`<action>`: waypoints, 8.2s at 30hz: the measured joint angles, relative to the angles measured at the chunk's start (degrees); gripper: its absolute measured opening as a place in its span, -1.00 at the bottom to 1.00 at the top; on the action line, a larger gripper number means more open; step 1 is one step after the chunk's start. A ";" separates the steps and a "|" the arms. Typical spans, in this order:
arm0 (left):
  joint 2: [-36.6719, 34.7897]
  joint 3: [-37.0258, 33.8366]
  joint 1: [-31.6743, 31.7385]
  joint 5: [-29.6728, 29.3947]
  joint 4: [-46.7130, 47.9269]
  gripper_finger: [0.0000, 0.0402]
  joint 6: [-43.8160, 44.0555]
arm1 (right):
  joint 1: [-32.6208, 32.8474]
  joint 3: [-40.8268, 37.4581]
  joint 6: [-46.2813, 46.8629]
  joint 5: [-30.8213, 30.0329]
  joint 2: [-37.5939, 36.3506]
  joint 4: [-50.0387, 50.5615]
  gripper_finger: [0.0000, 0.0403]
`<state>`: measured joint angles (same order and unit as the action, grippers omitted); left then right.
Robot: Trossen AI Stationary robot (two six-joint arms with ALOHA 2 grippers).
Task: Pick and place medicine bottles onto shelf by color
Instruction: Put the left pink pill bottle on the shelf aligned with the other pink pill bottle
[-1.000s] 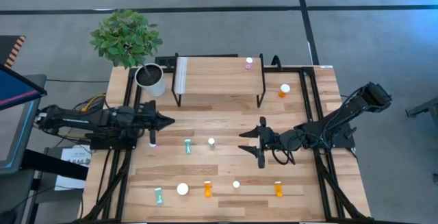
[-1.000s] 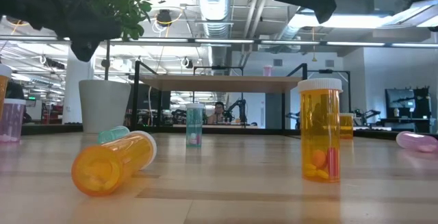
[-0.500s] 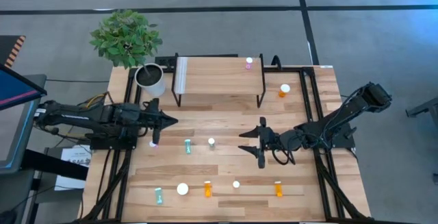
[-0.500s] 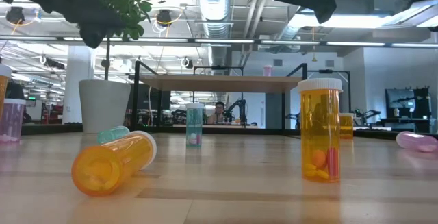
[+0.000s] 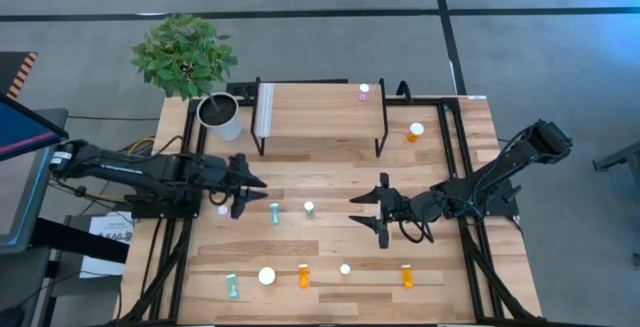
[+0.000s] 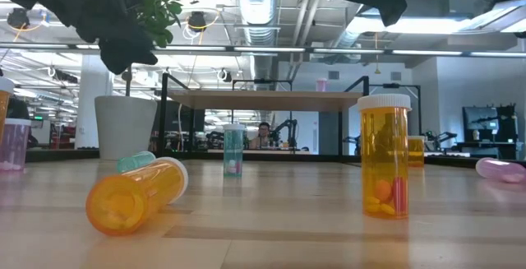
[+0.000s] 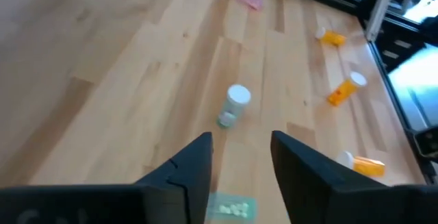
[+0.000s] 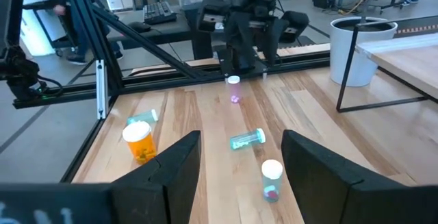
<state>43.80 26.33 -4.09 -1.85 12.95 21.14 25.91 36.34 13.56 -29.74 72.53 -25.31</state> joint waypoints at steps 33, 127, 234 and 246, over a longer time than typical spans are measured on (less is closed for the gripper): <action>5.54 3.65 -6.79 -2.99 3.22 0.13 0.93 | 0.00 0.00 0.04 -0.12 0.00 0.37 0.13; 6.85 2.86 -15.18 -1.43 42.87 -0.38 28.21 | 0.31 0.02 1.09 -0.11 0.00 1.25 0.13; 28.67 48.96 -5.61 -5.07 27.04 0.33 -22.70 | -14.78 25.40 -5.33 18.04 27.85 2.27 -0.37; 10.67 13.98 -8.76 -4.85 -19.71 0.33 -18.08 | -14.31 23.53 -9.18 20.81 21.33 -7.55 -0.36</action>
<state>54.47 40.31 -12.84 -6.70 -6.77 3.06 11.60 59.87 4.38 -8.93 93.86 -32.86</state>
